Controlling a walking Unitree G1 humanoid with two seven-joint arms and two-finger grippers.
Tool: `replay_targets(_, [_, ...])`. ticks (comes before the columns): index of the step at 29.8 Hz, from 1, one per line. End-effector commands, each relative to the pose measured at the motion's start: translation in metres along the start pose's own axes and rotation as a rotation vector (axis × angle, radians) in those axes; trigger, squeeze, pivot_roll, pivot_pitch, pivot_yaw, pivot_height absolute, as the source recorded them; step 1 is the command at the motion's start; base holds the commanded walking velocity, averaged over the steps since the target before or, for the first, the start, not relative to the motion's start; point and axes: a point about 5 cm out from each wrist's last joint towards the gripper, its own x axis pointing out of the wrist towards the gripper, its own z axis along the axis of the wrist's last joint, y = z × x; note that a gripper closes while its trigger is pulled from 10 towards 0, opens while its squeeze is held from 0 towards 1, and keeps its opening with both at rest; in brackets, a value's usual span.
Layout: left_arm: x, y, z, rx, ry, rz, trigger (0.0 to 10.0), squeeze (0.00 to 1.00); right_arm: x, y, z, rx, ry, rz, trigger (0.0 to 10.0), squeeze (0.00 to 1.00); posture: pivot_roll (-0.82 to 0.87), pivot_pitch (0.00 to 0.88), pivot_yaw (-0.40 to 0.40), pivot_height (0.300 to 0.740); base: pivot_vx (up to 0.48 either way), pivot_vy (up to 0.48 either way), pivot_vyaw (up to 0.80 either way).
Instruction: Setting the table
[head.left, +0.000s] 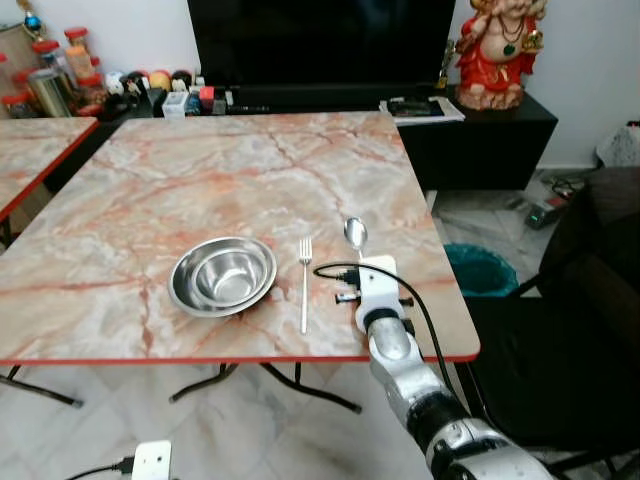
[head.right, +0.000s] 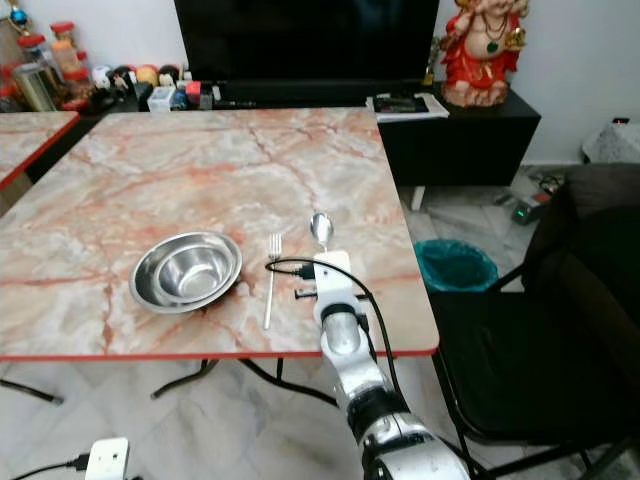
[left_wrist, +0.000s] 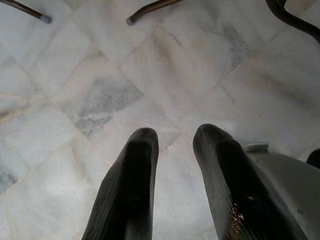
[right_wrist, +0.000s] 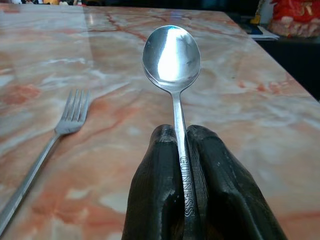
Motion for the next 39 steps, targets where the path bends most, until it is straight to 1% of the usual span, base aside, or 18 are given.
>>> replay_targets(1, [-0.001,0.007,0.000,0.003,-0.008,0.011,10.0,0.00,0.003,0.008,0.007,0.003,0.019,0.009,10.0,0.00,0.07,0.000,0.049,0.719,0.000,0.000,0.00])
replay_targets(5, [-0.001,0.010,-0.001,0.007,-0.011,0.016,10.0,0.00,0.007,0.022,0.019,0.003,0.037,0.028,10.0,0.00,0.09,0.006,0.052,0.719,0.000,0.000,0.00])
replay_targets(7, [-0.002,0.012,-0.001,0.007,-0.012,0.018,10.0,0.00,0.008,0.025,0.021,-0.004,0.045,0.030,10.0,0.00,0.09,0.007,0.053,0.719,0.000,0.000,0.00])
replay_targets(10, [-0.002,0.014,-0.001,0.008,-0.012,0.023,10.0,0.00,0.007,0.029,0.020,-0.013,0.064,0.030,10.0,0.00,0.10,0.007,0.055,0.719,0.000,0.000,0.00])
replay_targets(12, [-0.002,0.017,-0.002,0.011,-0.008,0.026,10.0,0.00,0.006,0.031,0.013,-0.010,0.102,0.036,10.0,0.00,0.10,0.008,0.059,0.719,0.000,0.000,0.00])
replay_targets(13, [-0.002,0.017,-0.002,0.011,-0.008,0.026,10.0,0.00,0.006,0.031,0.013,-0.010,0.102,0.036,10.0,0.00,0.10,0.008,0.059,0.719,0.000,0.000,0.00])
replay_targets(15, [-0.002,0.018,-0.002,0.012,-0.005,0.026,10.0,0.00,0.004,0.031,0.007,-0.049,0.133,0.038,10.0,0.00,0.11,0.006,0.058,0.719,0.000,0.000,0.00])
replay_targets(21, [-0.002,0.019,-0.002,0.009,-0.006,0.027,10.0,0.00,0.005,0.026,0.005,-0.044,0.159,0.016,10.0,0.00,0.12,0.002,0.058,0.719,0.000,0.000,0.00])
replay_targets(27, [-0.002,0.020,-0.001,0.011,-0.008,0.031,10.0,0.00,0.006,0.026,0.006,-0.040,0.164,0.019,10.0,0.00,0.13,0.001,0.057,0.719,0.000,0.000,0.00])
replay_targets(33, [-0.002,0.020,-0.002,0.009,-0.008,0.035,10.0,0.00,0.008,0.031,0.014,-0.024,0.141,0.063,10.0,0.00,0.13,0.002,0.054,0.719,0.000,0.000,0.00])
replay_targets(36, [-0.003,0.020,-0.002,0.007,-0.006,0.034,10.0,0.00,0.008,0.035,0.016,-0.045,0.132,0.091,10.0,0.00,0.13,0.004,0.052,0.719,0.000,0.000,0.00])
replay_targets(39, [-0.003,0.020,-0.003,0.006,-0.004,0.033,10.0,0.00,0.008,0.035,0.015,-0.048,0.137,0.090,10.0,0.00,0.13,0.004,0.051,0.719,0.000,0.000,0.00])
